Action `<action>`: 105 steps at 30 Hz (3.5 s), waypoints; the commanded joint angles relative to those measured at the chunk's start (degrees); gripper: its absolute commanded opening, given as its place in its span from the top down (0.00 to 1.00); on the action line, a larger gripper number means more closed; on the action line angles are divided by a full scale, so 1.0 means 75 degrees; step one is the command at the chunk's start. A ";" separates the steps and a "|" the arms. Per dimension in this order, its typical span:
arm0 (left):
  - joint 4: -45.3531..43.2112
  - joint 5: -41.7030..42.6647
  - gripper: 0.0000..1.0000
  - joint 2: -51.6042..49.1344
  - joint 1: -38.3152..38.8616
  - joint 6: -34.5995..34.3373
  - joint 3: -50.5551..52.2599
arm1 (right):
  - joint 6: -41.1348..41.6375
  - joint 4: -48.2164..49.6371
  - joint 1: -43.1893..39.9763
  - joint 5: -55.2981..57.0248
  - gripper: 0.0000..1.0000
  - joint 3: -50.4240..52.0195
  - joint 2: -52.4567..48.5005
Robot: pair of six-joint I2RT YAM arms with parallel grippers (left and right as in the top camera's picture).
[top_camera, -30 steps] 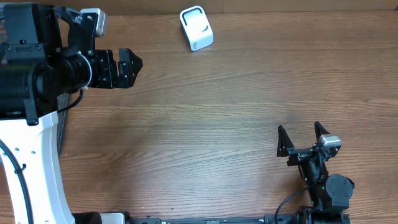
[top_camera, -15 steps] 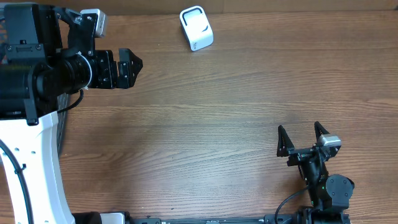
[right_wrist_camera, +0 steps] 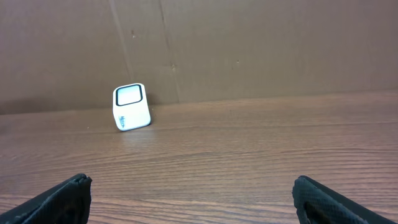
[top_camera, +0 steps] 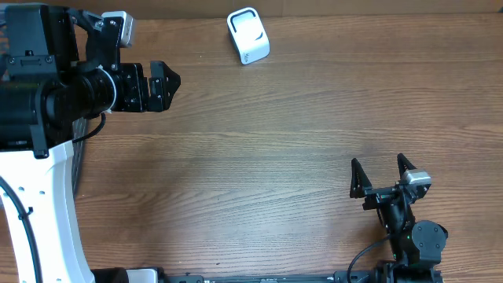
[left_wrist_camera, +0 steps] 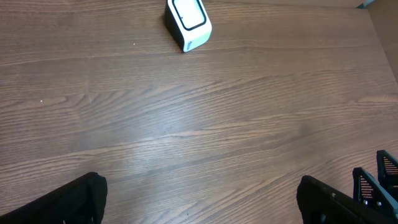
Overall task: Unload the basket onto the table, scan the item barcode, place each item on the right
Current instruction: 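Raise the left gripper and move it over the grey basket, then reach into the basket and grasp the yellow bottle with the left gripper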
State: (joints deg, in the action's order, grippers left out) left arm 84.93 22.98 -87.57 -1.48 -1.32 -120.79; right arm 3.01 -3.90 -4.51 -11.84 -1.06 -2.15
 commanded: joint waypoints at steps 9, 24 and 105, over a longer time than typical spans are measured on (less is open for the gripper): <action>0.0017 0.0140 0.01 -0.0009 0.0058 -0.0055 -0.0160 | -0.0006 0.0047 0.0006 -0.0038 0.00 0.0082 -0.0012; -0.0093 -0.2250 0.00 -0.0067 0.0052 -0.1186 -0.0157 | -0.0006 0.0044 0.0006 -0.0035 0.00 0.0082 -0.0012; -0.1816 -0.1256 0.52 -0.5164 -0.4995 0.0326 -0.0067 | -0.0006 0.0044 0.0006 -0.0035 0.00 0.0082 -0.0012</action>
State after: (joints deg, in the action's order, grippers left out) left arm 71.16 12.47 -125.91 -39.38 0.62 -121.23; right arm 3.01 -3.92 -4.49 -11.84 -1.06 -2.15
